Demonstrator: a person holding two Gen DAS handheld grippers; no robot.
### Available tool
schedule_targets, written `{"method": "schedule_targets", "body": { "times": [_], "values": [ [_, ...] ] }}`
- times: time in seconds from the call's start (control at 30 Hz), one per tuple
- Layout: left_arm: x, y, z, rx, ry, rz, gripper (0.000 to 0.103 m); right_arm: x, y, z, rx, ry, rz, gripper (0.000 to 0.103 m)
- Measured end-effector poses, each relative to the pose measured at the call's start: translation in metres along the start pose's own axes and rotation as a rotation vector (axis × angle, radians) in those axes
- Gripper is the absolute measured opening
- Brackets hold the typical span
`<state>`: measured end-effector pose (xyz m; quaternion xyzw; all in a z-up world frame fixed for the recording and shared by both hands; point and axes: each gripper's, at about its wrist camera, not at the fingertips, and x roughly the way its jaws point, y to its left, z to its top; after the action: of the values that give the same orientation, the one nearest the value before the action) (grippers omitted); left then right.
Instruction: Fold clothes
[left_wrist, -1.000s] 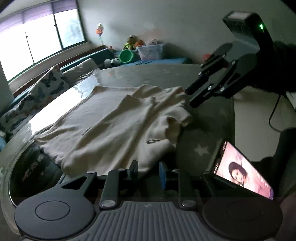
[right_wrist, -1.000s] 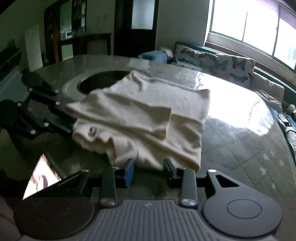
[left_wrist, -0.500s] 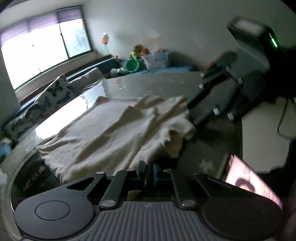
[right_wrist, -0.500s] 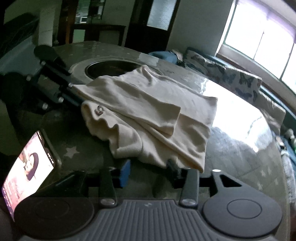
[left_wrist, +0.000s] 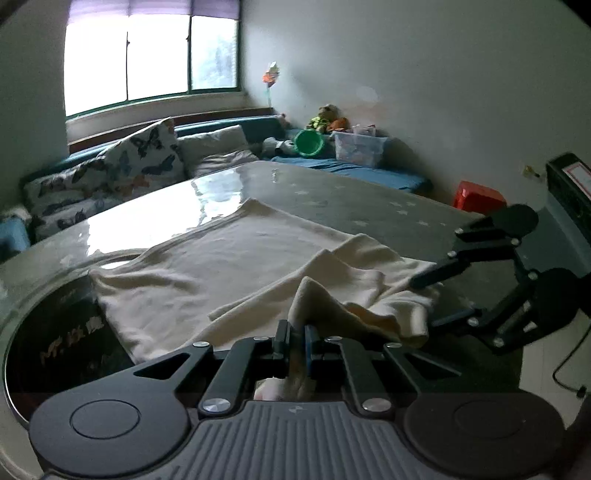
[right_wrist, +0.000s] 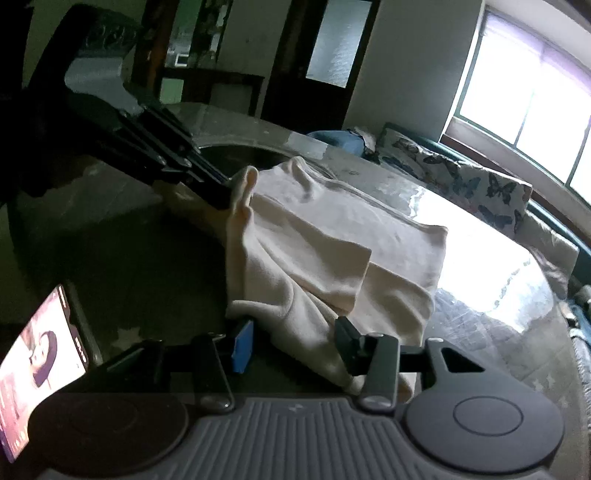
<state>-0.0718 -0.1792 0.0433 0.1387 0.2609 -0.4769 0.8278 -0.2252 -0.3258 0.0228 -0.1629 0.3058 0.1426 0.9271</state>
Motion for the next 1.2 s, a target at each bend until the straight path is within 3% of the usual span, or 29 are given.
{"method": "schedule_targets", "body": {
  "times": [0.4,0.47,0.6,0.9,1.2],
  "values": [
    [0.015,0.012,0.005,-0.051,0.022,-0.002,0.009,-0.001,0.001,-0.004,-0.033,-0.017,-0.044,0.045],
    [0.012,0.009,0.004,-0.041,0.023,0.004,0.01,0.003,0.0,-0.001,-0.014,-0.027,-0.042,0.029],
    [-0.002,0.001,-0.001,0.023,0.002,0.006,0.016,0.004,-0.008,0.005,0.063,-0.052,-0.021,0.016],
    [-0.023,-0.026,-0.032,0.186,0.013,0.047,0.032,0.0,-0.023,0.008,0.21,-0.076,0.017,0.013],
    [-0.018,-0.026,-0.043,0.235,0.042,0.091,0.031,0.001,-0.019,0.007,0.219,-0.071,0.008,0.013]
  ]
}}
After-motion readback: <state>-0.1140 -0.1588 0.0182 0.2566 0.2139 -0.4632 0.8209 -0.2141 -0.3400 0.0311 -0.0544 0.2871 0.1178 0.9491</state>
